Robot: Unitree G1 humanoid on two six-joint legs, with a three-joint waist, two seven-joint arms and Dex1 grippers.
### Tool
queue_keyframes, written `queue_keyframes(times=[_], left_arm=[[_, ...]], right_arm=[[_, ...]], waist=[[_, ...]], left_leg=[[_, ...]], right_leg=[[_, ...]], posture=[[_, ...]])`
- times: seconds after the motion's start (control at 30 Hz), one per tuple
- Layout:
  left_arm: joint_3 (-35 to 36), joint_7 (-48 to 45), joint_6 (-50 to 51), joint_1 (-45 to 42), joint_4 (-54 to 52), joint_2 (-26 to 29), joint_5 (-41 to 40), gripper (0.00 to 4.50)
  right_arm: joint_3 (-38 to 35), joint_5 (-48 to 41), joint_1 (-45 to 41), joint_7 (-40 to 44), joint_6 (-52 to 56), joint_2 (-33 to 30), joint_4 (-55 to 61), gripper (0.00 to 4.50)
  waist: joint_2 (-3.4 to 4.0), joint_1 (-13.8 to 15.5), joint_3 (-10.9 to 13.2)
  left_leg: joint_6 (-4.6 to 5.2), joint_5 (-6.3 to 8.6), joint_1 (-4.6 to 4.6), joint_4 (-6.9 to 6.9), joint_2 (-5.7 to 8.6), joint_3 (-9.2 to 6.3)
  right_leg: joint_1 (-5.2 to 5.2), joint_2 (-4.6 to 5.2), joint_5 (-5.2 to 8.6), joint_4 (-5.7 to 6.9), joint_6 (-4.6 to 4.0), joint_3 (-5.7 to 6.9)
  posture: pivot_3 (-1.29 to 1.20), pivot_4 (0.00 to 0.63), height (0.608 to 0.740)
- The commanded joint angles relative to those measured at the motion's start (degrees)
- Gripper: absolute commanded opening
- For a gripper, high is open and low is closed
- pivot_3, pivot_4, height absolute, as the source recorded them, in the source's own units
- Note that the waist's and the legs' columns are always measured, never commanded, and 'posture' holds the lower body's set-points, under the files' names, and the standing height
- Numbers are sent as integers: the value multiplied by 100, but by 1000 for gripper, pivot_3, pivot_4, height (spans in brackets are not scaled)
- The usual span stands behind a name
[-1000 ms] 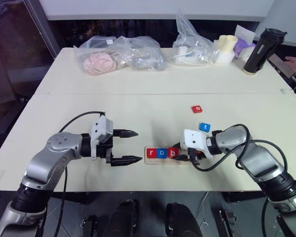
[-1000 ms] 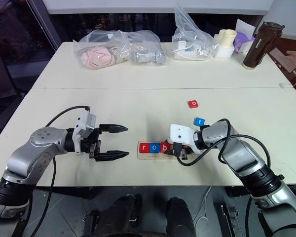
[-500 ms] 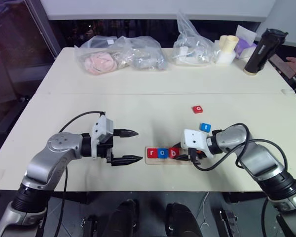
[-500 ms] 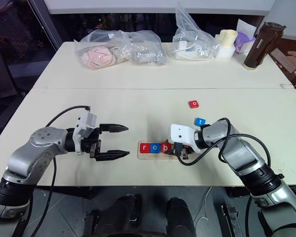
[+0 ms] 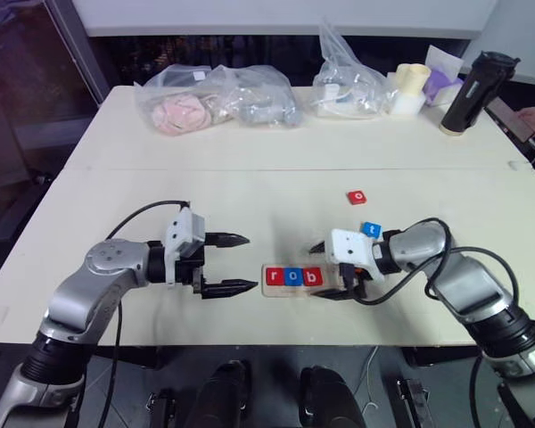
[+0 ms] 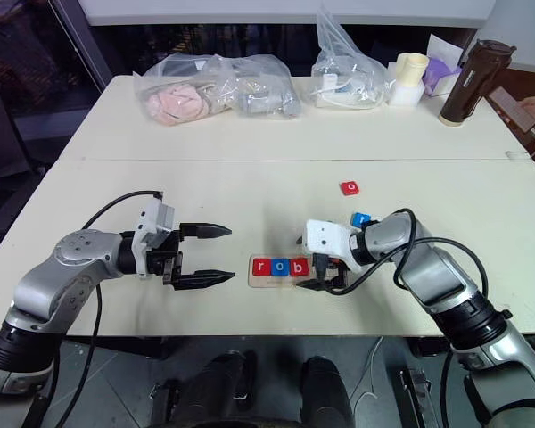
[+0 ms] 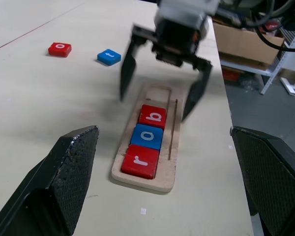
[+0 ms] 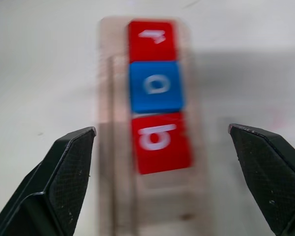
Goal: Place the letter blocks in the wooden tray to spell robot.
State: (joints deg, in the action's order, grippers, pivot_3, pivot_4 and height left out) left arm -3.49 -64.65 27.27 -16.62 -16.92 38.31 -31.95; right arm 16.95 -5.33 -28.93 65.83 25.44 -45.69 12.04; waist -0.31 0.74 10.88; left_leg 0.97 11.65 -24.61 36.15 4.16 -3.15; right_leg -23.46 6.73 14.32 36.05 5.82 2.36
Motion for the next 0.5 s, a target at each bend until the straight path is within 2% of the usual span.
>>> queue_keyframes(times=[0.03,0.27,0.5], left_arm=[[65,0,-19,-58,-123,2,-81,4500],[19,-34,-50,-97,-69,-37,-54,4500],[14,-66,-38,-142,-42,-38,-57,4500]], right_arm=[[-423,44,-197,-300,-46,-51,-43,4486],[-460,382,326,-518,-503,-345,-62,4486],[-337,534,616,-600,-602,-220,86,4486]], waist=[[0,0,0],[-1,3,0],[0,-3,0]], left_leg=[[0,0,0,0,0,0],[0,0,0,-1,3,0],[-1,-1,6,-1,-2,1]], right_leg=[[0,0,0,0,0,0],[2,1,0,-1,0,0],[2,-2,1,5,-2,0]], posture=[[0,150,738],[0,150,738],[0,150,738]])
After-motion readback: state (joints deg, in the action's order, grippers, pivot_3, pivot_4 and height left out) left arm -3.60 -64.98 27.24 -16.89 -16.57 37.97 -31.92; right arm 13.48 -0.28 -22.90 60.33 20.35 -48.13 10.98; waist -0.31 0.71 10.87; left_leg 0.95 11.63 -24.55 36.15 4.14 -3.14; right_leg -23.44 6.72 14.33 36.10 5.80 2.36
